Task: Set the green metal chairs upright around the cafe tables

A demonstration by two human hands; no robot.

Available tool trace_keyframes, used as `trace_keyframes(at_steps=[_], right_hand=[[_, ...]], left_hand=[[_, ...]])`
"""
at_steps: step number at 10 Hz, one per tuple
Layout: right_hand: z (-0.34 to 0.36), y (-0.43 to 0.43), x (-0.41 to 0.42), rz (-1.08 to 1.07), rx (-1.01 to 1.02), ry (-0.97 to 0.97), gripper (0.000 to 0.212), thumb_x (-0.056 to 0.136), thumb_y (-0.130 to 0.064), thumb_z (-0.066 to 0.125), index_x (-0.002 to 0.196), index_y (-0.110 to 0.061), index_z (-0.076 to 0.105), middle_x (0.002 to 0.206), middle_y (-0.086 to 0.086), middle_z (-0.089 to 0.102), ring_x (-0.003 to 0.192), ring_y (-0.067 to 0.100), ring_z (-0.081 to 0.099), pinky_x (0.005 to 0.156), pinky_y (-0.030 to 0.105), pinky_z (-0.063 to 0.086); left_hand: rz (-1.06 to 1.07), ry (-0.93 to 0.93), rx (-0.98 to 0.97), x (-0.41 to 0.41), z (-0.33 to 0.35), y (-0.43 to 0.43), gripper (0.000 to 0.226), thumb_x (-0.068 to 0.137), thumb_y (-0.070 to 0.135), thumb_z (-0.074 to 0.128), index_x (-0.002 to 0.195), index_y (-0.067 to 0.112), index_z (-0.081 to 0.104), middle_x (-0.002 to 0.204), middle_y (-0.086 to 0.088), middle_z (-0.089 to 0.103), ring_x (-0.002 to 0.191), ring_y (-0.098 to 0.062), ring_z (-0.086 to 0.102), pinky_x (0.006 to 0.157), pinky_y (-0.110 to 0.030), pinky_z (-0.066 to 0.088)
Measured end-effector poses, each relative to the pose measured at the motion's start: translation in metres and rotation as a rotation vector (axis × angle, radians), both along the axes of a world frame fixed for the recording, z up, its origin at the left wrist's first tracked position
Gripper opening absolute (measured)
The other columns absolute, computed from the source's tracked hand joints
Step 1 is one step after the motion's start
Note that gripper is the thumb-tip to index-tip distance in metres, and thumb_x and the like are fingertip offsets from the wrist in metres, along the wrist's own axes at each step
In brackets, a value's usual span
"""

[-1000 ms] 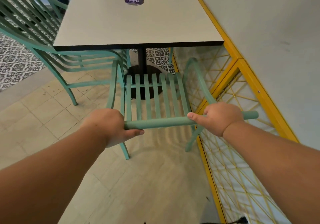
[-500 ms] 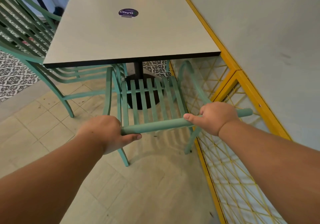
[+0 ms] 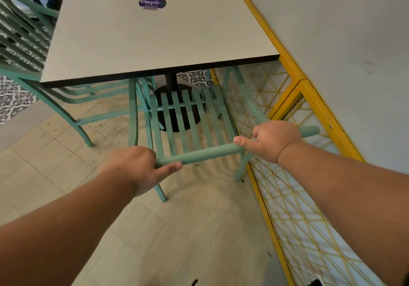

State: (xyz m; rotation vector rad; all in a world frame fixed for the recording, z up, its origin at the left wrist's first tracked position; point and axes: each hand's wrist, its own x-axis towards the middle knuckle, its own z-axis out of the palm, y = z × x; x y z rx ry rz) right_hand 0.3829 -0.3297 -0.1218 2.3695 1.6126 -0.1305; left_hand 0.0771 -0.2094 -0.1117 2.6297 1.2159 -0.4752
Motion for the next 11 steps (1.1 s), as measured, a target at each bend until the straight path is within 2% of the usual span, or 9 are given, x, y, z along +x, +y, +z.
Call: trace_keyframes(at_steps=[2, 3, 4, 5, 6, 7, 8, 9, 11], right_hand=[[0.001, 0.004, -0.003, -0.068, -0.052, -0.052, 0.083, 0.088, -0.065, -0.003, 0.074, -0.027, 0.069, 0.071, 0.000, 0.060, 0.080, 0.025, 0.053, 0.084, 0.044, 0.038], [0.006, 0.002, -0.016, -0.213, -0.080, -0.068, 0.069, 0.087, -0.051, 0.004, 0.085, -0.029, 0.070, 0.087, 0.002, 0.053, 0.093, 0.029, 0.044, 0.089, 0.049, 0.034], [0.006, 0.004, -0.032, -0.441, -0.035, 0.005, 0.048, 0.097, -0.046, 0.024, 0.113, -0.023, 0.063, 0.119, 0.012, 0.048, 0.118, 0.036, 0.038, 0.105, 0.053, 0.032], [0.012, 0.008, -0.048, -0.616, -0.073, 0.154, 0.057, 0.106, -0.049, 0.027, 0.148, -0.013, 0.041, 0.152, 0.023, 0.033, 0.143, 0.043, 0.025, 0.122, 0.054, 0.016], [0.028, -0.002, -0.069, -0.583, -0.057, 0.442, 0.066, 0.108, -0.051, 0.030, 0.157, -0.007, 0.031, 0.165, 0.022, 0.023, 0.157, 0.038, 0.005, 0.127, 0.052, 0.004], [0.063, -0.029, -0.090, -0.653, 0.097, 0.633, 0.050, 0.109, -0.039, 0.043, 0.145, -0.005, 0.051, 0.151, 0.019, 0.047, 0.147, 0.034, 0.036, 0.118, 0.043, 0.032], [0.113, -0.079, -0.089, -0.791, 0.254, 0.526, 0.044, 0.107, -0.040, 0.045, 0.138, -0.011, 0.057, 0.139, 0.013, 0.059, 0.132, 0.032, 0.053, 0.106, 0.044, 0.045], [0.167, -0.137, -0.066, -0.898, 0.358, 0.327, 0.052, 0.105, -0.047, 0.045, 0.145, -0.016, 0.050, 0.145, 0.011, 0.055, 0.137, 0.031, 0.049, 0.110, 0.042, 0.043], [0.353, -0.258, -0.034, -1.027, 0.610, -0.078, 0.063, 0.104, -0.052, 0.044, 0.158, -0.021, 0.037, 0.160, 0.005, 0.043, 0.147, 0.025, 0.038, 0.119, 0.040, 0.034]], left_hand=[[0.002, -0.046, -0.143, 0.000, 0.001, 0.006, 0.089, 0.077, 0.091, 0.011, 0.077, 0.021, 0.067, 0.073, -0.001, 0.067, 0.067, -0.019, 0.064, 0.060, -0.036, 0.056], [-0.038, -0.040, -0.201, -0.001, 0.001, 0.011, 0.087, 0.078, 0.089, 0.009, 0.083, 0.023, 0.066, 0.076, -0.001, 0.066, 0.070, -0.017, 0.063, 0.062, -0.034, 0.052], [-0.063, -0.026, -0.313, -0.004, -0.003, 0.019, 0.089, 0.073, 0.090, 0.005, 0.096, 0.028, 0.066, 0.080, 0.005, 0.066, 0.076, -0.012, 0.062, 0.071, -0.035, 0.054], [-0.105, -0.035, -0.404, -0.006, -0.004, 0.024, 0.094, 0.080, 0.087, 0.008, 0.135, 0.030, 0.058, 0.107, 0.006, 0.071, 0.100, -0.016, 0.066, 0.087, -0.037, 0.054], [-0.133, 0.006, -0.438, -0.006, 0.000, 0.029, 0.089, 0.086, 0.083, 0.011, 0.147, 0.030, 0.048, 0.120, 0.004, 0.069, 0.108, -0.016, 0.064, 0.089, -0.037, 0.052], [-0.297, 0.182, -0.331, 0.001, 0.015, 0.040, 0.087, 0.082, 0.085, 0.000, 0.135, 0.036, 0.051, 0.118, 0.006, 0.062, 0.110, -0.016, 0.059, 0.096, -0.045, 0.050], [-0.418, 0.246, -0.209, 0.032, 0.049, 0.043, 0.078, 0.092, 0.078, 0.018, 0.154, 0.034, 0.036, 0.159, 0.002, 0.039, 0.143, -0.023, 0.039, 0.115, -0.049, 0.035], [-0.452, 0.065, -0.164, 0.070, 0.095, 0.035, 0.076, 0.096, 0.072, 0.030, 0.160, 0.031, 0.026, 0.166, 0.008, 0.030, 0.150, -0.018, 0.031, 0.118, -0.045, 0.035], [-0.729, -0.465, 0.029, 0.190, 0.273, -0.016, 0.065, 0.101, 0.062, 0.035, 0.160, 0.040, 0.023, 0.164, 0.013, 0.031, 0.151, -0.014, 0.028, 0.119, -0.038, 0.030]])
